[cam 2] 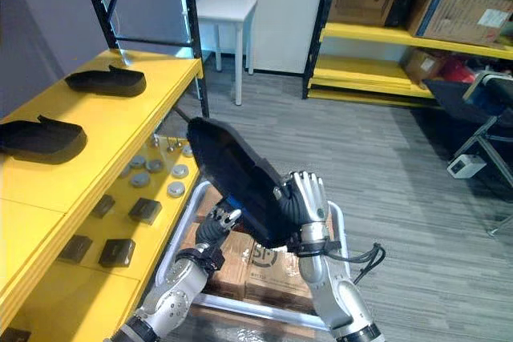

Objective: Walk over and take plastic housings, then place them on the shelf

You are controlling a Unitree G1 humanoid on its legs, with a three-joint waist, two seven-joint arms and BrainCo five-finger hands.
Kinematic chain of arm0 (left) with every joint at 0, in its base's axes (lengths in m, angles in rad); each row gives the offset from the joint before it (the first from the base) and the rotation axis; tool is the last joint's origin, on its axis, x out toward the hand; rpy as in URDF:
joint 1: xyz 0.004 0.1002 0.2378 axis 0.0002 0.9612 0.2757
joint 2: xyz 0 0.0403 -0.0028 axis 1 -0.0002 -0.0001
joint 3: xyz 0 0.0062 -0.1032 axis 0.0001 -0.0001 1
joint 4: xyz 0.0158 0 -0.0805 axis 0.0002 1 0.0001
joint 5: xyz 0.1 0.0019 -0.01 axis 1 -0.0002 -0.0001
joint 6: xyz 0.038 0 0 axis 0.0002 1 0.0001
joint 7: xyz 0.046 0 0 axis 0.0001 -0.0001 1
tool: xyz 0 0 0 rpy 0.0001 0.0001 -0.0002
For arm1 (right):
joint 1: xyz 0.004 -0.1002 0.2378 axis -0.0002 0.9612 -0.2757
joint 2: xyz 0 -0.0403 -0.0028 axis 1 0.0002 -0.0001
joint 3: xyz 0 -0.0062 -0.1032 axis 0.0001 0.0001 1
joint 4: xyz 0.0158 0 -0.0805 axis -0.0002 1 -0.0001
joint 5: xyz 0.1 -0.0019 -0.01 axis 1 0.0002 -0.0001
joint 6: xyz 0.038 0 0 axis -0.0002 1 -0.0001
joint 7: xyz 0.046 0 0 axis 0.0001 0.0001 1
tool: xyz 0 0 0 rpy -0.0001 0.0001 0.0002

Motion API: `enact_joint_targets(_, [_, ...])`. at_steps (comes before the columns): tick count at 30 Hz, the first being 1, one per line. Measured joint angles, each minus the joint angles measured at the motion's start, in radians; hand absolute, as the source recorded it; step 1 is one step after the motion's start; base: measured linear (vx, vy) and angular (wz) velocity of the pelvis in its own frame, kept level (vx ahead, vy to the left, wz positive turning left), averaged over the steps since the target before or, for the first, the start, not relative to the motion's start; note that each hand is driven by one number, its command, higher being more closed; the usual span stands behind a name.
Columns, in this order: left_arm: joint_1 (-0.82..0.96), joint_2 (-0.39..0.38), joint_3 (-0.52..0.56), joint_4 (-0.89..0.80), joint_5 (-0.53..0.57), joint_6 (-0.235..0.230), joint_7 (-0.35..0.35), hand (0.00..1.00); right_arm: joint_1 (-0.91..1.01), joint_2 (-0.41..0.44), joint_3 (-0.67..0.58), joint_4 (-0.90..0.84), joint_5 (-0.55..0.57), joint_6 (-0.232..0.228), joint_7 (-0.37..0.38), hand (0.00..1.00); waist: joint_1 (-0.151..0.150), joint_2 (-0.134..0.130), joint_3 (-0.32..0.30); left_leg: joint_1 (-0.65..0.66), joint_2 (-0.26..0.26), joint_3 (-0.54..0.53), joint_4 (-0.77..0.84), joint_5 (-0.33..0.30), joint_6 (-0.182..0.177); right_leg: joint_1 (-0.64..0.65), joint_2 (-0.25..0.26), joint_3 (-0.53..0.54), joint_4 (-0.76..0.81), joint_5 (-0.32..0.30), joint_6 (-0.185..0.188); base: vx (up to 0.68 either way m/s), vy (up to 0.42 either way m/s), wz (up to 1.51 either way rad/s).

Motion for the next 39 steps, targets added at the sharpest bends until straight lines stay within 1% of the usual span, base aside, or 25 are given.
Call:
enact_joint_targets(1, [0.0,-0.002,0.001,0.0,-0.019,0.0,0.001,0.0,0.007,0.004,0.014,-0.002,0.001,-0.007,-0.003,1.0,0.0,0.0,-0.004,0.001,-0.001,0.0,0.0,0.0,0.0,0.001,0.0,0.0,0.0,0.0,0.0,-0.05,0.029,-0.02])
enact_joint_targets(2, [0.002,0.004,0.002,0.0,-0.053,0.0,0.001,0.0,0.031,0.027,0.034,-0.014,0.001,-0.016,-0.017,1.0,0.002,0.001,-0.006,0.011,-0.004,0.001,0.0,0.0,0.0,0.004,0.001,0.001,0.0,0.0,0.0,-0.04,0.022,-0.01])
enact_joint_targets(3, [0.003,0.004,0.002,0.0,-0.061,0.0,0.0,0.0,0.034,0.03,0.036,-0.014,0.001,-0.016,-0.017,1.0,0.002,0.0,-0.007,0.012,-0.004,0.002,0.0,0.0,0.0,0.004,0.001,0.001,0.0,-0.001,0.001,-0.05,0.024,-0.01])
enact_joint_targets(5, [0.008,0.005,0.001,-0.005,-0.113,-0.001,-0.002,0.0,0.067,0.04,0.038,-0.025,0.013,-0.018,-0.017,1.0,0.004,0.001,-0.03,0.013,-0.006,0.002,0.0,0.0,-0.001,0.006,0.0,0.001,-0.003,-0.004,0.005,0.0,0.0,0.0])
enact_joint_targets(6, [0.013,0.005,0.001,-0.012,-0.113,-0.002,-0.002,1.0,0.077,0.042,0.04,-0.033,0.024,-0.018,-0.017,1.0,0.003,0.001,-0.034,0.013,-0.007,0.002,0.0,0.0,-0.001,0.007,-0.001,0.001,-0.005,-0.004,0.004,0.0,0.0,0.0])
enact_joint_targets(9, [0.039,0.007,0.004,-0.049,-0.113,-0.013,-0.001,1.0,0.138,0.039,0.051,-0.082,0.068,-0.019,-0.023,1.0,0.001,0.0,-0.053,0.024,-0.008,0.002,0.0,-0.002,-0.004,0.022,-0.001,0.0,-0.014,0.0,-0.001,0.0,0.0,0.0])
enact_joint_targets(13, [0.053,0.006,0.042,-0.085,-0.111,-0.05,0.004,1.0,0.225,0.034,0.078,-0.133,0.144,-0.021,-0.032,1.0,-0.001,0.0,-0.081,0.032,-0.006,0.001,0.0,-0.007,-0.01,0.033,0.001,0.0,-0.02,-0.001,-0.003,0.0,0.0,0.0])
enact_joint_targets(15, [0.058,0.006,0.056,-0.099,-0.109,-0.055,0.005,1.0,0.264,0.033,0.08,-0.154,0.181,-0.026,-0.032,1.0,-0.001,-0.001,-0.089,0.037,-0.006,0.001,0.0,-0.008,-0.012,0.038,0.001,0.0,-0.023,-0.002,-0.005,0.0,0.0,0.0])
enact_joint_targets(16, [0.09,0.006,0.072,-0.14,-0.089,-0.065,0.006,1.0,0.308,0.033,0.086,-0.184,0.222,-0.049,-0.032,1.0,-0.002,0.0,-0.099,0.04,-0.007,-0.001,0.0,-0.01,-0.013,0.042,0.0,0.0,-0.025,-0.003,-0.005,0.0,0.0,0.0])
enact_joint_targets(17, [0.105,0.006,0.075,-0.161,-0.084,-0.067,0.006,1.0,0.325,0.033,0.088,-0.197,0.233,-0.059,-0.032,1.0,-0.003,0.0,-0.099,0.045,-0.007,-0.001,0.0,-0.01,-0.014,0.047,0.0,0.0,-0.025,-0.003,-0.005,0.0,0.0,0.0])
enact_joint_targets(19, [0.182,0.004,0.097,-0.238,-0.042,-0.073,0.006,1.0,0.372,0.028,0.108,-0.22,0.294,-0.106,-0.027,1.0,-0.009,-0.001,-0.101,0.062,-0.007,-0.002,0.0,-0.014,-0.018,0.067,0.0,-0.001,-0.028,-0.006,-0.006,0.01,0.005,0.02])
enact_joint_targets(20, [0.231,0.003,0.107,-0.278,-0.015,-0.073,0.006,1.0,0.401,0.028,0.115,-0.224,0.32,-0.132,-0.019,1.0,-0.009,0.0,-0.112,0.064,-0.007,-0.006,0.0,-0.015,-0.02,0.071,0.0,-0.005,-0.029,-0.009,-0.005,0.0,0.007,0.07])
enact_joint_targets(21, [0.258,0.002,0.113,-0.298,-0.003,-0.073,0.006,1.0,0.414,0.029,0.119,-0.224,0.327,-0.145,-0.011,1.0,-0.009,0.0,-0.117,0.064,-0.007,-0.008,0.0,-0.016,-0.021,0.072,0.0,-0.007,-0.029,-0.012,-0.002,0.0,0.005,0.13])
enact_joint_targets(23, [0.349,-0.002,0.136,-0.349,0.06,-0.073,-0.001,1.0,0.455,0.033,0.128,-0.216,0.362,-0.185,0.036,1.0,-0.003,0.0,-0.122,0.064,-0.008,-0.029,0.001,-0.019,-0.025,0.087,-0.001,-0.033,-0.028,-0.02,0.0,-0.01,0.005,0.29])
enact_joint_targets(25, [0.4,-0.004,0.152,-0.357,0.1,-0.073,-0.009,1.0,0.474,0.038,0.134,-0.184,0.378,-0.208,0.064,1.0,0.003,0.0,-0.123,0.065,-0.01,-0.05,0.001,-0.019,-0.025,0.099,-0.002,-0.054,-0.025,-0.027,0.003,-0.02,0.006,0.39])
enact_joint_targets(27, [0.467,-0.007,0.172,-0.361,0.147,-0.073,-0.028,1.0,0.498,0.043,0.147,-0.145,0.398,-0.224,0.101,1.0,0.02,0.0,-0.124,0.059,-0.011,-0.075,0.002,-0.018,-0.024,0.112,-0.004,-0.09,-0.024,-0.033,0.003,-0.02,0.001,0.51])
enact_joint_targets(29, [0.525,-0.017,0.19,-0.367,0.166,-0.07,-0.043,1.0,0.508,0.047,0.15,-0.115,0.398,-0.239,0.141,1.0,0.038,0.002,-0.122,0.052,-0.01,-0.083,0.001,-0.018,-0.02,0.135,-0.007,-0.139,-0.024,-0.04,0.006,-0.02,-0.006,0.64])
enact_joint_targets(31, [0.574,-0.025,0.209,-0.4,0.172,-0.069,-0.045,1.0,0.504,0.053,0.158,-0.11,0.398,-0.244,0.166,1.0,0.046,0.004,-0.121,0.05,-0.01,-0.083,0.001,-0.017,-0.02,0.152,-0.011,-0.177,-0.019,-0.052,0.008,-0.01,-0.006,0.56])
enact_joint_targets(33, [0.623,-0.027,0.228,-0.458,0.189,-0.069,-0.046,1.0,0.502,0.059,0.164,-0.11,0.398,-0.265,0.183,1.0,0.059,0.006,-0.12,0.041,-0.01,-0.09,0.001,-0.014,-0.02,0.158,-0.014,-0.211,-0.01,-0.064,0.011,0.01,-0.007,0.58])
enact_joint_targets(34, [0.643,-0.03,0.242,-0.482,0.205,-0.07,-0.051,1.0,0.493,0.062,0.171,-0.104,0.398,-0.279,0.191,1.0,0.068,0.011,-0.118,0.027,-0.014,-0.114,0.001,-0.005,-0.019,0.164,-0.014,-0.238,-0.006,-0.069,0.013,0.0,-0.014,0.65])
enact_joint_targets(35, [0.65,-0.033,0.25,-0.49,0.215,-0.071,-0.054,1.0,0.483,0.063,0.176,-0.099,0.398,-0.283,0.191,1.0,0.071,0.011,-0.118,0.019,-0.016,-0.126,0.002,-0.003,-0.02,0.169,-0.014,-0.252,0.0,-0.072,0.01,0.02,-0.02,0.8])
enact_joint_targets(36, [0.656,-0.036,0.265,-0.501,0.228,-0.071,-0.055,1.0,0.462,0.063,0.183,-0.08,0.398,-0.293,0.191,1.0,0.079,0.012,-0.116,-0.001,-0.02,-0.153,0.004,0.005,-0.027,0.165,-0.016,-0.292,0.017,-0.079,0.009,0.01,-0.018,1.07])
enact_joint_targets(37, [0.656,-0.044,0.281,-0.507,0.253,-0.071,-0.055,1.0,0.439,0.063,0.186,-0.06,0.398,-0.297,0.191,1.0,0.081,0.016,-0.113,-0.03,-0.017,-0.14,0.007,0.002,-0.022,0.166,-0.019,-0.347,0.032,-0.09,0.009,0.02,-0.02,1.26])
enact_joint_targets(38, [0.656,-0.05,0.288,-0.513,0.271,-0.071,-0.055,1.0,0.427,0.061,0.186,-0.055,0.397,-0.297,0.191,1.0,0.083,0.018,-0.111,-0.047,-0.007,-0.092,0.011,-0.006,-0.01,0.169,-0.02,-0.384,0.035,-0.092,0.01,0.03,-0.02,1.5])
enact_joint_targets(39, [0.653,-0.068,0.302,-0.518,0.305,-0.08,-0.051,1.0,0.394,0.055,0.189,-0.038,0.394,-0.3,0.191,1.0,0.088,0.014,-0.104,-0.071,0.012,0.017,0.039,-0.033,0.031,0.18,-0.029,-0.447,0.038,-0.094,0.011,0.04,-0.005,1.59])
